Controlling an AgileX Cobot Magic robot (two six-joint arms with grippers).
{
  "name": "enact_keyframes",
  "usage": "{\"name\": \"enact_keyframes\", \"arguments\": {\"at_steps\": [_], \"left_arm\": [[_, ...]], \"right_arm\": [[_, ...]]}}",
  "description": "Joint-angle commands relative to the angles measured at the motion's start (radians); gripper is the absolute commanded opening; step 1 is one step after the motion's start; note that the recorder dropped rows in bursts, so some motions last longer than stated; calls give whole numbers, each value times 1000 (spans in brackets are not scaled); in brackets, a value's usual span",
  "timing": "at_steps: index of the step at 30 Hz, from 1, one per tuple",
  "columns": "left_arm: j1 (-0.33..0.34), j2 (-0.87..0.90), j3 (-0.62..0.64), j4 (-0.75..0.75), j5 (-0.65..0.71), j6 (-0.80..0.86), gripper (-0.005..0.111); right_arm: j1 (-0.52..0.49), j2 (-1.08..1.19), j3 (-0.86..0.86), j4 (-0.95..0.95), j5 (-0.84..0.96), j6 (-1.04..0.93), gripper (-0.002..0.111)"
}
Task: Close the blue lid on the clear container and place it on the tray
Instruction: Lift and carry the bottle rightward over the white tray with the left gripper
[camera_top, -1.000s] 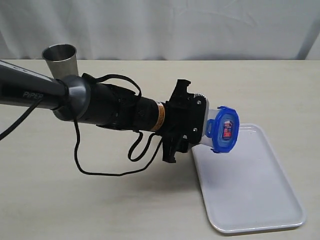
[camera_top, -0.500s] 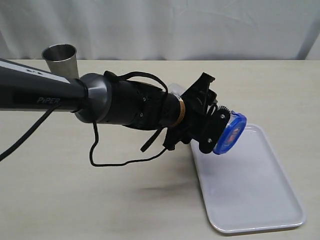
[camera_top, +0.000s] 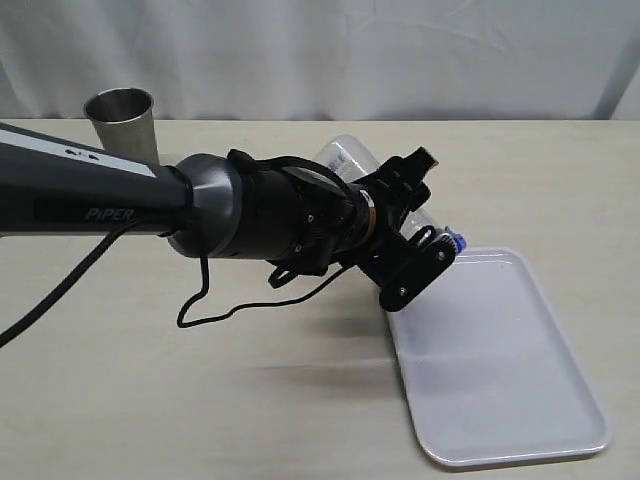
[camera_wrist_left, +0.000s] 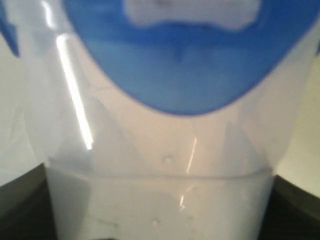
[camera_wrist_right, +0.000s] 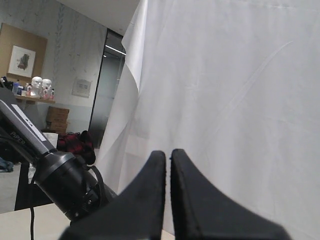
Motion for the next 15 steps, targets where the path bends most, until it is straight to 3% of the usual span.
{"name": "enact_keyframes", "arguments": {"at_steps": [1,8,12,15], "left_arm": [[-20,-12,-10,0,-34,-32,0],[-41,-12,-12,-17,-125,-85,0],[-33,-12,-17,-32,-57,-85,0],[-75,-12,-10,-42,5,-85,0]], "right_arm": [[1,-3,4,1,4,3,4],[1,-3,4,1,4,3,4],[1,-3,4,1,4,3,4],[1,-3,4,1,4,3,4]]}}
